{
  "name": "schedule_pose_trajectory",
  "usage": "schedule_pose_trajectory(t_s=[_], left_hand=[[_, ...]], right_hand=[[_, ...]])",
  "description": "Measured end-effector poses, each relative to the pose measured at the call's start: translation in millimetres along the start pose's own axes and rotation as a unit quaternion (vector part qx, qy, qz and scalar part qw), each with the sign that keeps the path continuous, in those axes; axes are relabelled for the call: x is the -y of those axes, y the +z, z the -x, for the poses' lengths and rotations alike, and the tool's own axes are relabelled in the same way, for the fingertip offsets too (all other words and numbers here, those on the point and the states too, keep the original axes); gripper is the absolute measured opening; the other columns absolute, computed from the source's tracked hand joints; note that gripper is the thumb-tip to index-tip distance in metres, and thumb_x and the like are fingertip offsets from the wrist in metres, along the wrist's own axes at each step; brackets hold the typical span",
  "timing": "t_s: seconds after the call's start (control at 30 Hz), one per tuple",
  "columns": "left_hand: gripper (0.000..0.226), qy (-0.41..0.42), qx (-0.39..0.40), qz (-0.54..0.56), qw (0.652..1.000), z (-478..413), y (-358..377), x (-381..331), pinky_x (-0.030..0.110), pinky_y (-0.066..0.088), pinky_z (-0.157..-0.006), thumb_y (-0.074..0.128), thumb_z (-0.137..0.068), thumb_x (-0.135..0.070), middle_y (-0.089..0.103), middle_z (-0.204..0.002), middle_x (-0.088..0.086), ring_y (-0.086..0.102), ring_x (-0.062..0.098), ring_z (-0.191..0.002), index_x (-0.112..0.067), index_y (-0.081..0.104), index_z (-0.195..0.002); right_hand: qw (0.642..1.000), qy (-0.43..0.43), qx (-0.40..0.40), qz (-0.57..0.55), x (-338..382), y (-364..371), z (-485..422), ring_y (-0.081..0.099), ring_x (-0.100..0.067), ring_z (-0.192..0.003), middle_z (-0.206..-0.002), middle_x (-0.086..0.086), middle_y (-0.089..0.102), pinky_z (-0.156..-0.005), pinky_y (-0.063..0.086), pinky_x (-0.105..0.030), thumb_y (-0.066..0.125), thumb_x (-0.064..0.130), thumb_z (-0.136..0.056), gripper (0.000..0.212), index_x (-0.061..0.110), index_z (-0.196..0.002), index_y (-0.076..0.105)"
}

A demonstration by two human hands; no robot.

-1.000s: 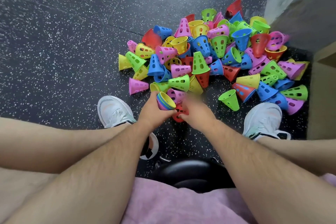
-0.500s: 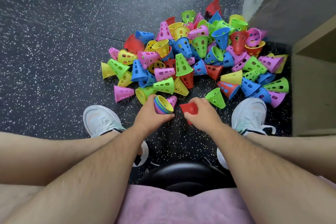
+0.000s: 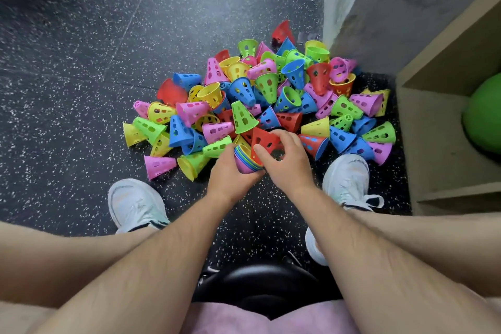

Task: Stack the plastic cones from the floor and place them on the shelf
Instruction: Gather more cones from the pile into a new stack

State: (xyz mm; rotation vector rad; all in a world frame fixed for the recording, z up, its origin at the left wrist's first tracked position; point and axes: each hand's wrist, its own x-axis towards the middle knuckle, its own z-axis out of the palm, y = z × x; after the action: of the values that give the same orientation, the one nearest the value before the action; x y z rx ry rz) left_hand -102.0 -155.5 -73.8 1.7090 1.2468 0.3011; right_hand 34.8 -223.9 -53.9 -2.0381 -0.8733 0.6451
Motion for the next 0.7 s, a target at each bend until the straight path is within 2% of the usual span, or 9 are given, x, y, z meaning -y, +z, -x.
schedule_pose_trajectory(t_s=[0.1,0.2,0.3,0.37,0.47,0.57,0.7], left_hand=[[0.060,0.002,0.009,0.035,0.999,-5,7,-7,0.038,0.057,-0.083,0.084,-0.064,-0.047,0.070,-0.099,-0.011,0.069,0.008,-0.088,-0.034,0.053,-0.114],[0.050,0.004,0.014,0.059,0.998,-10,12,-12,0.022,0.048,-0.071,0.083,-0.075,-0.027,0.070,-0.098,-0.008,0.064,-0.001,-0.079,-0.028,0.054,-0.115],[0.055,0.011,0.033,0.071,0.997,-15,20,-14,0.020,0.053,-0.074,0.090,-0.074,-0.026,0.069,-0.097,-0.007,0.065,0.000,-0.078,-0.025,0.053,-0.115],[0.063,0.007,0.051,0.075,0.996,-17,28,-13,0.022,0.055,-0.079,0.094,-0.070,-0.026,0.069,-0.098,-0.007,0.066,0.001,-0.082,-0.021,0.053,-0.118],[0.068,-0.003,0.078,0.061,0.995,-18,39,-11,0.012,0.050,-0.077,0.095,-0.070,-0.027,0.067,-0.101,-0.009,0.066,0.004,-0.088,-0.022,0.051,-0.122],[0.068,-0.014,0.099,0.053,0.994,-20,44,-8,0.003,0.044,-0.069,0.093,-0.073,-0.027,0.066,-0.102,-0.009,0.062,-0.003,-0.086,-0.023,0.049,-0.125],[0.067,-0.027,0.105,0.048,0.993,-23,45,-6,0.001,0.042,-0.068,0.093,-0.074,-0.027,0.067,-0.103,-0.007,0.062,-0.003,-0.086,-0.022,0.049,-0.125]], right_hand=[[0.999,-0.029,0.026,0.007,-5,0,1,0.054,-0.003,-0.109,-0.115,0.016,0.058,-0.095,0.045,-0.024,0.065,0.046,-0.086,0.031,0.034,-0.115,0.064],[0.997,-0.024,0.071,0.021,-16,2,4,0.053,-0.005,-0.110,-0.111,0.017,0.063,-0.095,0.045,-0.028,0.057,0.051,-0.089,0.033,0.035,-0.117,0.063],[0.998,-0.016,0.045,0.032,-30,-3,1,0.054,-0.009,-0.115,-0.118,0.014,0.064,-0.101,0.045,-0.033,0.049,0.048,-0.094,0.036,0.030,-0.121,0.064],[0.996,-0.011,0.016,0.092,-42,-12,-6,0.051,-0.014,-0.121,-0.125,0.007,0.063,-0.106,0.042,-0.036,0.049,0.033,-0.097,0.034,0.024,-0.127,0.063],[0.971,-0.003,0.041,0.234,-60,-22,-20,0.043,-0.023,-0.131,-0.142,0.002,0.053,-0.110,0.038,-0.041,0.049,0.012,-0.095,0.047,0.022,-0.140,0.053],[0.944,0.023,0.101,0.313,-70,-24,-33,0.032,-0.026,-0.140,-0.158,0.000,0.033,-0.113,0.035,-0.044,0.050,0.009,-0.093,0.060,0.030,-0.149,0.041],[0.924,0.034,0.156,0.347,-79,-18,-41,0.029,-0.028,-0.141,-0.163,0.000,0.022,-0.113,0.035,-0.042,0.057,0.006,-0.091,0.057,0.028,-0.143,0.050]])
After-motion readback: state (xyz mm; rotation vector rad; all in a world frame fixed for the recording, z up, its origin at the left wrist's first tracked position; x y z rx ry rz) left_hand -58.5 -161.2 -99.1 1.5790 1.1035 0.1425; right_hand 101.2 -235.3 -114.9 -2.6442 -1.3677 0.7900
